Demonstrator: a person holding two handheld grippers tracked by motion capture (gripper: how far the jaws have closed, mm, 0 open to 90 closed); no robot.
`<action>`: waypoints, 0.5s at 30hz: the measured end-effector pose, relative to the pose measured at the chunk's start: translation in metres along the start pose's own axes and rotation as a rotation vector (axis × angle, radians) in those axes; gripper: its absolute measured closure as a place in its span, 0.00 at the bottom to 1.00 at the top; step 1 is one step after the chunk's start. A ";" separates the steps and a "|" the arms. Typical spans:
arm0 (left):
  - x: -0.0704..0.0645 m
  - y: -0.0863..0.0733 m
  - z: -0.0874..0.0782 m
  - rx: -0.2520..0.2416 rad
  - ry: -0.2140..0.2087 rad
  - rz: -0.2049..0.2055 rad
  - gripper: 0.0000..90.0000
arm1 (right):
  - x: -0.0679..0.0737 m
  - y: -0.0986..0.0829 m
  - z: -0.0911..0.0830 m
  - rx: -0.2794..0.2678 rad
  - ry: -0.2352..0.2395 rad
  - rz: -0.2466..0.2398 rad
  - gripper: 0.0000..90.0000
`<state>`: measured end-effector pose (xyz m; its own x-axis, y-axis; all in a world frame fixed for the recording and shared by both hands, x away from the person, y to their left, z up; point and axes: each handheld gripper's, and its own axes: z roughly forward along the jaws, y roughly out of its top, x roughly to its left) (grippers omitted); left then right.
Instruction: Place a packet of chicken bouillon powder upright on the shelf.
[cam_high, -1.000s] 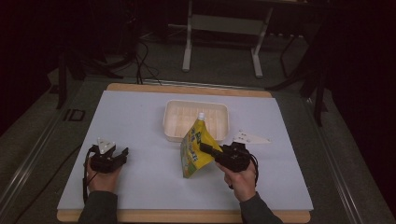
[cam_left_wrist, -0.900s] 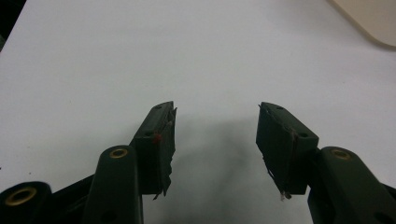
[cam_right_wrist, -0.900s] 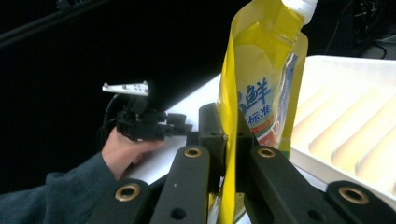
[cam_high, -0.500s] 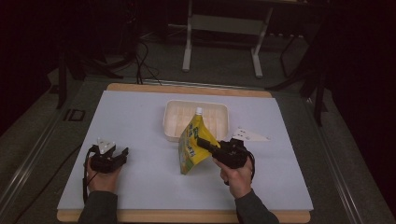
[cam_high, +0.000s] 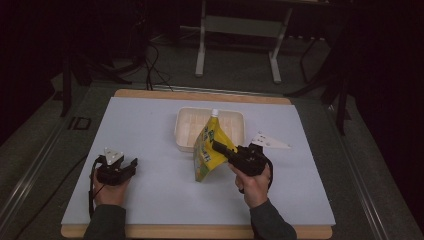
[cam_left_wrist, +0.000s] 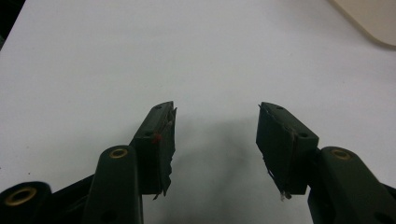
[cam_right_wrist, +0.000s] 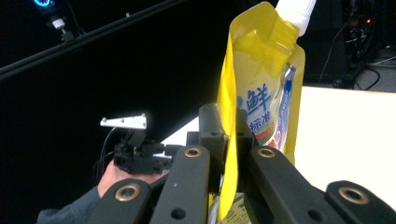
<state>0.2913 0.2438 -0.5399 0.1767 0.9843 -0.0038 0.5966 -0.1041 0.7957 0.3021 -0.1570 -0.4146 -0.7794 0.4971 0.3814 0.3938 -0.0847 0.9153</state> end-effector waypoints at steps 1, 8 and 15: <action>0.000 0.000 0.000 0.000 0.000 -0.001 0.52 | -0.001 0.001 0.000 -0.004 0.000 0.000 0.99; 0.000 0.000 0.000 0.000 0.000 -0.001 0.52 | -0.005 0.007 -0.001 -0.027 -0.023 -0.005 0.99; 0.000 0.000 0.000 0.001 -0.001 0.000 0.52 | -0.009 0.014 -0.001 -0.046 -0.054 -0.016 0.99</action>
<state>0.2915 0.2439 -0.5399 0.1776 0.9841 -0.0039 0.5975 -0.1047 0.7950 0.3141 -0.1633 -0.4051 -0.7574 0.5443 0.3606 0.3581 -0.1154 0.9265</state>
